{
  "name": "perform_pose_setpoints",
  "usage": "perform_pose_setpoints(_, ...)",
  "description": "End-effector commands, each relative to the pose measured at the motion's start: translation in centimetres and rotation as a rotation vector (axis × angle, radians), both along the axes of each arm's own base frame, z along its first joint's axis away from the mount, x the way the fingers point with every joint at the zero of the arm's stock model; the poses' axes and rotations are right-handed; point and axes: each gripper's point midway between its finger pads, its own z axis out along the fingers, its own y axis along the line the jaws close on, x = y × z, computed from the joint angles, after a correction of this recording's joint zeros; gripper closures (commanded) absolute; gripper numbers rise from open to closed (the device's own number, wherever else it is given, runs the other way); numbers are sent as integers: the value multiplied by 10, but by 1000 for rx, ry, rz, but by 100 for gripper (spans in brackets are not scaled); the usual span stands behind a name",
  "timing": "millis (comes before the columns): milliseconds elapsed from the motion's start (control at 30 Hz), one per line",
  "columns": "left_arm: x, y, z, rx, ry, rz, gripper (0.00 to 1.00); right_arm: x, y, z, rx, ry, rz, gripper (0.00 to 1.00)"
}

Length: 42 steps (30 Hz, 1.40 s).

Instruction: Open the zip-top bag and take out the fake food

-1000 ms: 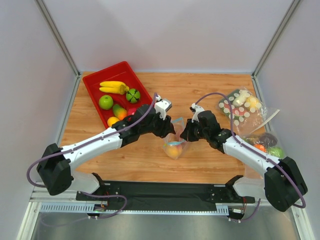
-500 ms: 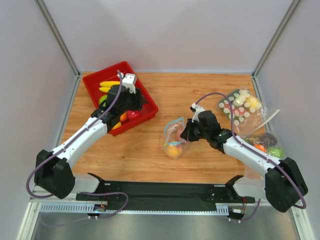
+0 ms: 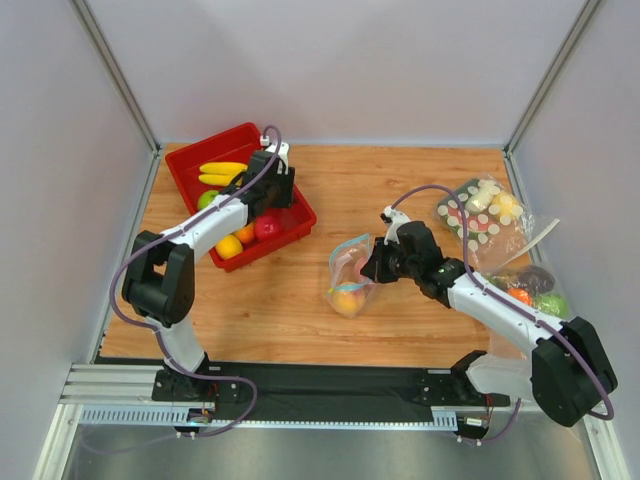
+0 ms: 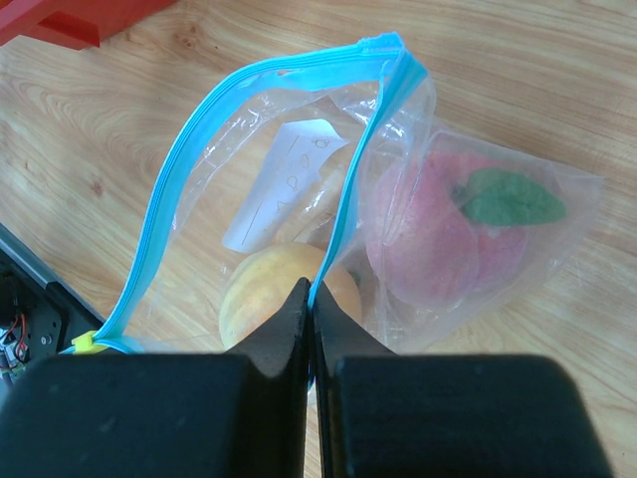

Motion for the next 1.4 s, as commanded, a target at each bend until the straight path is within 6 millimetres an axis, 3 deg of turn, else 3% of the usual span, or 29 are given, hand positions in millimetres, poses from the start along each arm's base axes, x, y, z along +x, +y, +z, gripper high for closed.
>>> perform_pose_setpoints(0,6,6,17,14,-27,23,68,0,-3,7,-4,-33,5,100)
perform_pose_setpoints(67,4,8,12,20,-12,29,66,-1,-2,5,-6,-29,9,100)
perform_pose_setpoints(167,0,7,4,24,15,19,54,-1,-2,3,-6,-25,11,100)
perform_pose_setpoints(300,-5,3,5,15,29,-7,22,-1,-1,3,-2,-23,11,100)
perform_pose_setpoints(333,-5,4,8,14,25,-10,3,-1,0,4,0,-24,12,100)
perform_pose_setpoints(367,-6,4,9,18,22,-13,1,-1,-1,3,-1,-23,12,100)
perform_pose_setpoints(567,-16,2,42,-9,-38,-54,3,0,-1,4,3,-23,7,100)
perform_pose_setpoints(700,-35,-13,80,-31,-119,-125,4,0,0,6,4,-28,9,100)
perform_pose_setpoints(800,-57,-35,101,-18,-173,-221,4,0,0,7,6,-31,9,100)
perform_pose_setpoints(900,-89,-70,113,-18,-193,-350,5,-1,0,8,7,-33,9,100)
perform_pose_setpoints(1033,-127,-106,112,-78,-149,-498,7,-2,-1,8,8,-32,8,100)
perform_pose_setpoints(1367,-197,-158,61,-170,70,-650,38,-3,-6,15,7,-54,-5,100)
